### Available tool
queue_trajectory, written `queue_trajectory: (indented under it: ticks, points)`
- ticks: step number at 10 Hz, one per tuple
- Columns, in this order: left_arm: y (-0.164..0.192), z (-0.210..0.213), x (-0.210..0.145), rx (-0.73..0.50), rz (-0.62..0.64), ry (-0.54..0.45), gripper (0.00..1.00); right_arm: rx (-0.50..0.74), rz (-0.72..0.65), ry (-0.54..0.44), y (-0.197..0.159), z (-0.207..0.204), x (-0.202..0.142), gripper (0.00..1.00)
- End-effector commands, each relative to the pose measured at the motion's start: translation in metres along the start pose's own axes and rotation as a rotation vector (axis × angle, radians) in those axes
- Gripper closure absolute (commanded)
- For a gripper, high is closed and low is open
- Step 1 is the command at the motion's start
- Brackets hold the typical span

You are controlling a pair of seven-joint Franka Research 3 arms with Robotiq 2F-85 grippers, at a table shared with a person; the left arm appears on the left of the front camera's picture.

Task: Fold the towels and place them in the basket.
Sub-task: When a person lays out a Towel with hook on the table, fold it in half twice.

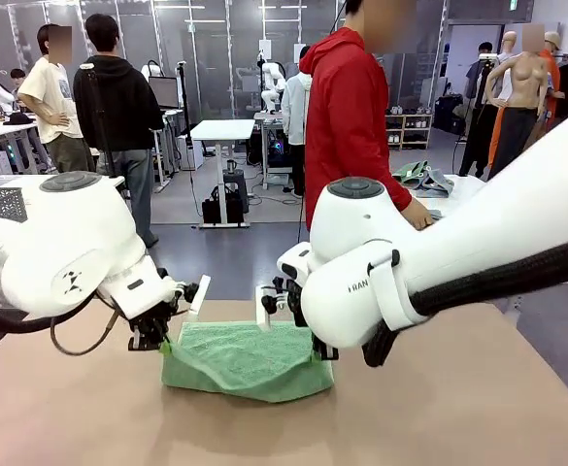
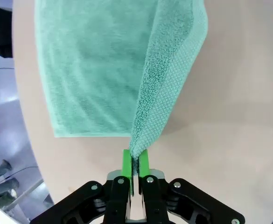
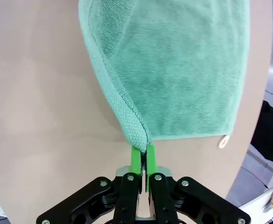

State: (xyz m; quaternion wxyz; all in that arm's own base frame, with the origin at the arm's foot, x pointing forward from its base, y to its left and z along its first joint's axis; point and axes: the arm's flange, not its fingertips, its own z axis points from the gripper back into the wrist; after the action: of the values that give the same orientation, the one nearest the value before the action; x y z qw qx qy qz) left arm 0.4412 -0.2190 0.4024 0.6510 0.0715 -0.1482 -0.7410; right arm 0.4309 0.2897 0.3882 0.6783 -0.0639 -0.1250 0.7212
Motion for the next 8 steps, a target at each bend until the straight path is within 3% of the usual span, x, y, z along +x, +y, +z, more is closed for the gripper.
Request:
queue_trajectory:
  ticks: [1,8]
  points:
    - [0.032,-0.008,-0.002,-0.002,-0.005,-0.024,0.93,0.011,0.019,-0.026,-0.029,-0.006,-0.004,0.95]
    - [0.106,-0.034,-0.020,-0.023,0.081,-0.002,0.93,0.040,-0.018,-0.055,-0.110,-0.033,-0.023,0.95]
